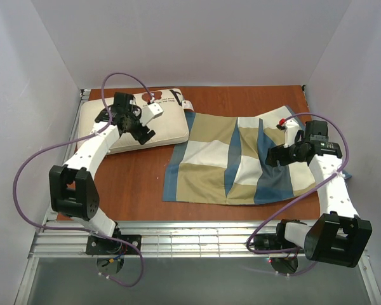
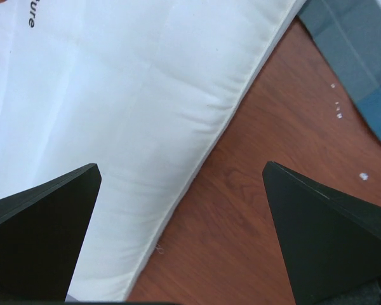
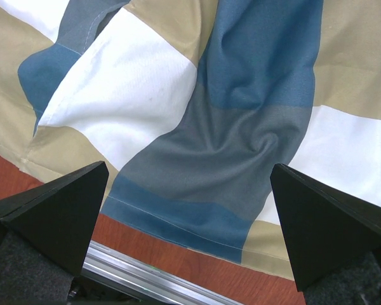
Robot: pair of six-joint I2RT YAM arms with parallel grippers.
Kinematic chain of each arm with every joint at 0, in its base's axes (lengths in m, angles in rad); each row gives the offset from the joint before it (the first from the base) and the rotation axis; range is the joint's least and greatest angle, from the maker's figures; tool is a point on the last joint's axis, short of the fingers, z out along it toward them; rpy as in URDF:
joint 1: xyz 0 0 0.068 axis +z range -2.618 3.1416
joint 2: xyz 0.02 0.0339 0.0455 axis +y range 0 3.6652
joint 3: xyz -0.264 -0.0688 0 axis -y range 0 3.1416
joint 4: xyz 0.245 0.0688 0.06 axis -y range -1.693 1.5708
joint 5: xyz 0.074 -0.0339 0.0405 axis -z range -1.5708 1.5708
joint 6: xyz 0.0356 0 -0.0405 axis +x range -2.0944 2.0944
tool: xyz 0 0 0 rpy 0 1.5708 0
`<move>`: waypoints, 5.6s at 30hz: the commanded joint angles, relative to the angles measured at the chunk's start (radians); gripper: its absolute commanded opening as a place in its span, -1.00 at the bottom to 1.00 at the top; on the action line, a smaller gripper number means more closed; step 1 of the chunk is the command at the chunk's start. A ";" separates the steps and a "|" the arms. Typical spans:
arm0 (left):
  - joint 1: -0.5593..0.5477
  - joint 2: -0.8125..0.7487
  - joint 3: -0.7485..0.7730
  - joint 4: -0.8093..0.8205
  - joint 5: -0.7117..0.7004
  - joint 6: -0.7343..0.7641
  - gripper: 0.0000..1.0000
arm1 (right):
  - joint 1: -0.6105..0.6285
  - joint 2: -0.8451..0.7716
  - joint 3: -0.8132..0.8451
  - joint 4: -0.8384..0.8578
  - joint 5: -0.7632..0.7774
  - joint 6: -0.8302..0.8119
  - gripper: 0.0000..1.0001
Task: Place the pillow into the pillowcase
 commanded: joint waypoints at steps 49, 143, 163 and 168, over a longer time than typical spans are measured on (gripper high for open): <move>-0.044 0.736 -0.249 1.501 -0.477 0.595 0.96 | -0.004 0.138 0.007 0.050 0.000 -0.002 0.97; 0.079 -0.509 -0.730 0.680 0.189 -0.028 -1.00 | 0.574 0.616 0.389 0.166 0.299 0.261 -0.97; -0.209 -0.545 -0.624 0.999 0.169 0.202 -1.00 | 0.407 0.514 0.360 0.162 -0.163 0.327 -0.97; -0.361 -0.497 -0.698 1.025 0.140 0.333 -1.00 | 0.360 0.515 0.339 0.163 -0.267 0.369 -0.97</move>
